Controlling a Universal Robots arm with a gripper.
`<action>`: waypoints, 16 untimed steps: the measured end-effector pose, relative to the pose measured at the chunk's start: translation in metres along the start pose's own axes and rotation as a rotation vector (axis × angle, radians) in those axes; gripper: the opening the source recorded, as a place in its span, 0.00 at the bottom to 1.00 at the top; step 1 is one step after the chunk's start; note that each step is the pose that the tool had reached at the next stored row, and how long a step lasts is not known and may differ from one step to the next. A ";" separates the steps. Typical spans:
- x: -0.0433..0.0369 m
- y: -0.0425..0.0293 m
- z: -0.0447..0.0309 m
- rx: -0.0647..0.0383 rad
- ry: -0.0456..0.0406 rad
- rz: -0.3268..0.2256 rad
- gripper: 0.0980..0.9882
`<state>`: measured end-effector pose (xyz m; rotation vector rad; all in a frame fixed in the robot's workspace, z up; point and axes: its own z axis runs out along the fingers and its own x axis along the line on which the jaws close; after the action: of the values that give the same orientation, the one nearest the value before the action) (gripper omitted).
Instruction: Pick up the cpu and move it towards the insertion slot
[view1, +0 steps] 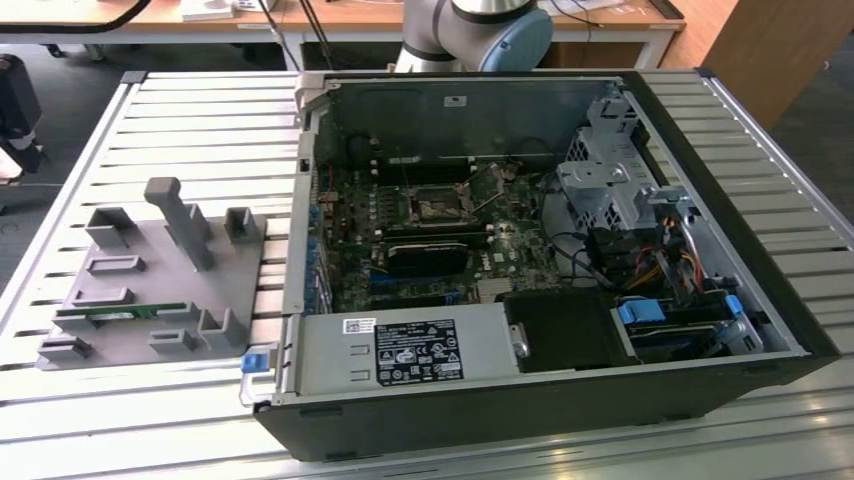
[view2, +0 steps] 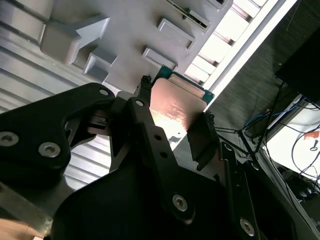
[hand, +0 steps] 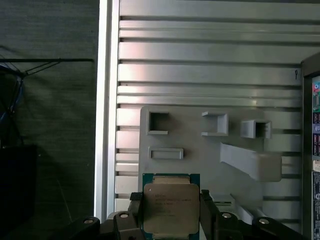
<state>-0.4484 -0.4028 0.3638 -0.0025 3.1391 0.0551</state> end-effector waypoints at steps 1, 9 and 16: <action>0.0000 0.0002 -0.0018 0.000 0.0000 0.000 0.49; -0.0001 0.0013 -0.0161 0.000 0.0000 0.000 0.49; -0.0033 0.0015 -0.0211 0.000 0.0000 0.000 0.49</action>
<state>-0.4451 -0.4019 0.3850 -0.0025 3.1391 0.0552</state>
